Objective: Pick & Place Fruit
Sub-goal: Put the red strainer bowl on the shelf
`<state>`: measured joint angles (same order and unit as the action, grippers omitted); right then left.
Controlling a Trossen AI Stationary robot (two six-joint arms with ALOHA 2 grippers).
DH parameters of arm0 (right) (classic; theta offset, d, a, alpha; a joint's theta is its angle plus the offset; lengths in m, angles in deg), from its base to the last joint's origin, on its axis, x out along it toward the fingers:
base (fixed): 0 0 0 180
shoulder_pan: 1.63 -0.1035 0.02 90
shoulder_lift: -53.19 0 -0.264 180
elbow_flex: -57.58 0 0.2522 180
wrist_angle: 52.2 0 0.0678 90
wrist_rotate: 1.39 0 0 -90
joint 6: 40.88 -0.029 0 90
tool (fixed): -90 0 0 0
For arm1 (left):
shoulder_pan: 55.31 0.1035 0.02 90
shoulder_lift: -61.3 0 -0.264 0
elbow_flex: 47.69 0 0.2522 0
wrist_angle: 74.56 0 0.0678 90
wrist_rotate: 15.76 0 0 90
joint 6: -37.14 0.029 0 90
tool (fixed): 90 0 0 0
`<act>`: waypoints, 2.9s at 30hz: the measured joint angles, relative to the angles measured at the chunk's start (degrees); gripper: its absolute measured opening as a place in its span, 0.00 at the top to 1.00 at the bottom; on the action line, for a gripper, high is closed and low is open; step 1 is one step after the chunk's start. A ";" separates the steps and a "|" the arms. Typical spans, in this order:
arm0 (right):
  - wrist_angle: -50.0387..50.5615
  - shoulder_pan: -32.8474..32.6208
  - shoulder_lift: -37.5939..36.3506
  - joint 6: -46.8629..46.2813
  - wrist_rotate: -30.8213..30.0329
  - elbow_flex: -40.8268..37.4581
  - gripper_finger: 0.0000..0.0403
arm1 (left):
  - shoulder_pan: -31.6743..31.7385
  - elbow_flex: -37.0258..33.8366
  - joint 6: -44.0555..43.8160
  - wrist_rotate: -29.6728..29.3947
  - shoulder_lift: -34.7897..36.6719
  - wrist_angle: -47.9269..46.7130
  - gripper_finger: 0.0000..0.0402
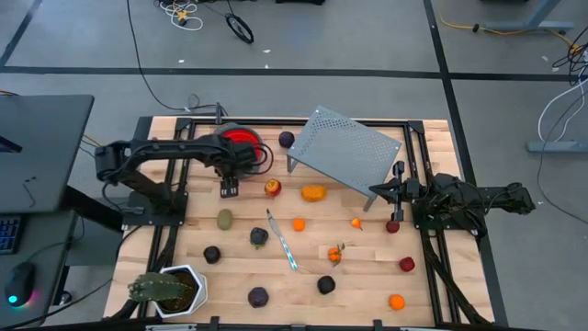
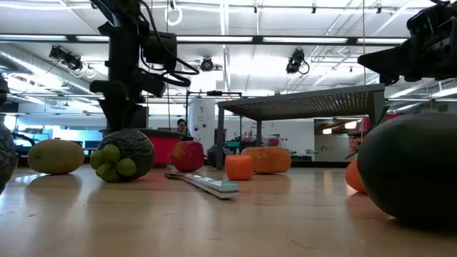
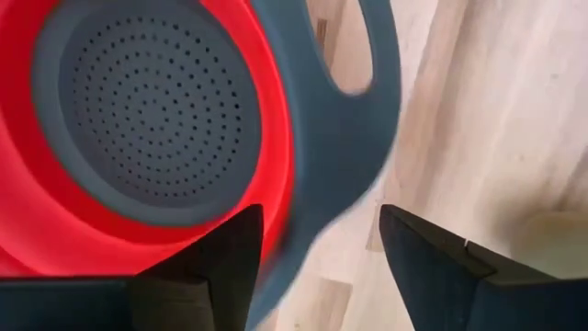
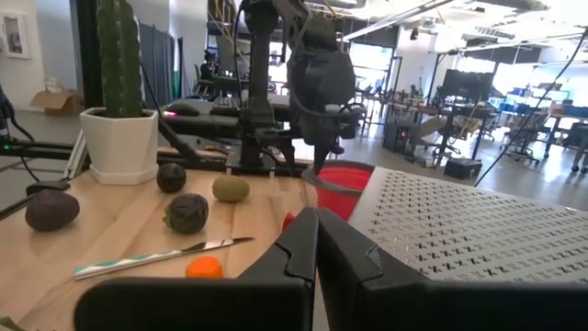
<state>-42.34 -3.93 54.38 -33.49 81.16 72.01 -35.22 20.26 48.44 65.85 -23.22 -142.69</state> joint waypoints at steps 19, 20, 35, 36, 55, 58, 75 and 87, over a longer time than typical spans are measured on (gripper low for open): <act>1.55 -0.01 0.02 -4.88 0.14 0.00 0.96 | 0.09 -2.33 1.65 -3.15 0.10 5.52 0.88; 1.55 -0.01 0.02 -5.22 0.16 0.00 0.96 | 0.10 -2.31 2.19 -3.23 0.12 5.80 0.91; 1.55 -0.01 0.02 -5.01 -0.50 0.00 0.96 | -1.12 7.61 1.42 -13.00 0.09 -3.56 0.94; 1.53 -0.01 0.02 -4.99 -1.24 0.00 0.96 | -1.30 9.23 1.68 -13.07 0.09 -4.21 0.94; -1.33 -0.01 0.02 -5.69 -1.92 0.00 0.96 | -10.72 34.28 29.74 -15.79 0.03 3.15 0.94; -2.14 -0.01 0.01 -5.70 -1.83 0.00 0.96 | -11.77 34.35 34.76 -14.53 -0.64 7.99 0.94; -3.66 -0.01 0.32 -6.77 -1.79 0.00 0.96 | -12.34 34.24 46.80 -7.96 -4.74 18.23 0.94; -4.07 -0.01 0.63 -8.26 -1.48 0.00 0.96 | -11.01 33.65 43.70 -2.04 -4.67 20.74 0.94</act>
<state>-46.41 -3.93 55.02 -41.74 79.68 72.01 -46.22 53.91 92.13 63.82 -27.89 -121.95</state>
